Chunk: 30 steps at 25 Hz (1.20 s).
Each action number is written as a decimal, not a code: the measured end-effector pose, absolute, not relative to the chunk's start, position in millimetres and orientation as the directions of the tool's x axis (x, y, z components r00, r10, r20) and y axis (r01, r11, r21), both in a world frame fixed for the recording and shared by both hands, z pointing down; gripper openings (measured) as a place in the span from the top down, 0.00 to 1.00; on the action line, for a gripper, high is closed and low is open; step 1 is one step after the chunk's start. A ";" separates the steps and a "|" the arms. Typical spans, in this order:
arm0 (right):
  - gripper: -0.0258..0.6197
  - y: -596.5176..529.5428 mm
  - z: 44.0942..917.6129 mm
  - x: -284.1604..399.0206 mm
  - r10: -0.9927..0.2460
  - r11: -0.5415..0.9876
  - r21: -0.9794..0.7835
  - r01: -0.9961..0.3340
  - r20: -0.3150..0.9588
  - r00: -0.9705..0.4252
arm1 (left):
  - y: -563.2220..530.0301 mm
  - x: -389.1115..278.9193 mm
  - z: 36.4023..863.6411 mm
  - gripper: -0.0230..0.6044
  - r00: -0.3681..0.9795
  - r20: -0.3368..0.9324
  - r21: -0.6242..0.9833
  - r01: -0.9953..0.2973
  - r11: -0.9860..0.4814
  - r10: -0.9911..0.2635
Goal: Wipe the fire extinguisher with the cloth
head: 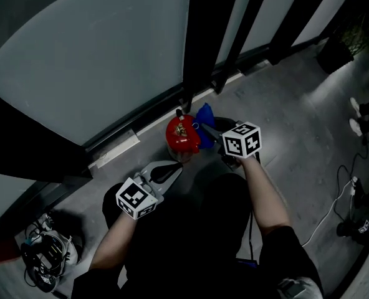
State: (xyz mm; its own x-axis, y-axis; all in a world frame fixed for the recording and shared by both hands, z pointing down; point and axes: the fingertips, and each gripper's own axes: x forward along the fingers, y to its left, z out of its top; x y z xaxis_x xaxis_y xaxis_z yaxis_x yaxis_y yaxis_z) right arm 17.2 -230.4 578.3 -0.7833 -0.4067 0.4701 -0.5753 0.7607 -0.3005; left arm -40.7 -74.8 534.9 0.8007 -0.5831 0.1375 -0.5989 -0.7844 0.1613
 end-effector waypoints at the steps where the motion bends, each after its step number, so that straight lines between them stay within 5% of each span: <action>1: 0.79 -226.2 578.8 19.2 -0.415 0.753 -0.306 -0.582 0.466 -0.782 | -76.2 -38.7 535.0 0.93 0.805 0.136 0.162 -0.593 -0.788 -0.578; 13: 0.79 -173.1 573.8 16.6 -0.452 0.719 -0.362 -0.593 0.406 -0.795 | -77.7 -24.2 544.0 0.93 0.829 0.148 0.180 -0.558 -0.810 -0.539; 30: 0.79 -146.9 582.9 14.4 -0.289 0.819 -0.382 -0.428 0.369 -0.883 | -70.7 -16.3 566.7 0.93 0.886 0.185 0.143 -0.453 -0.880 -0.426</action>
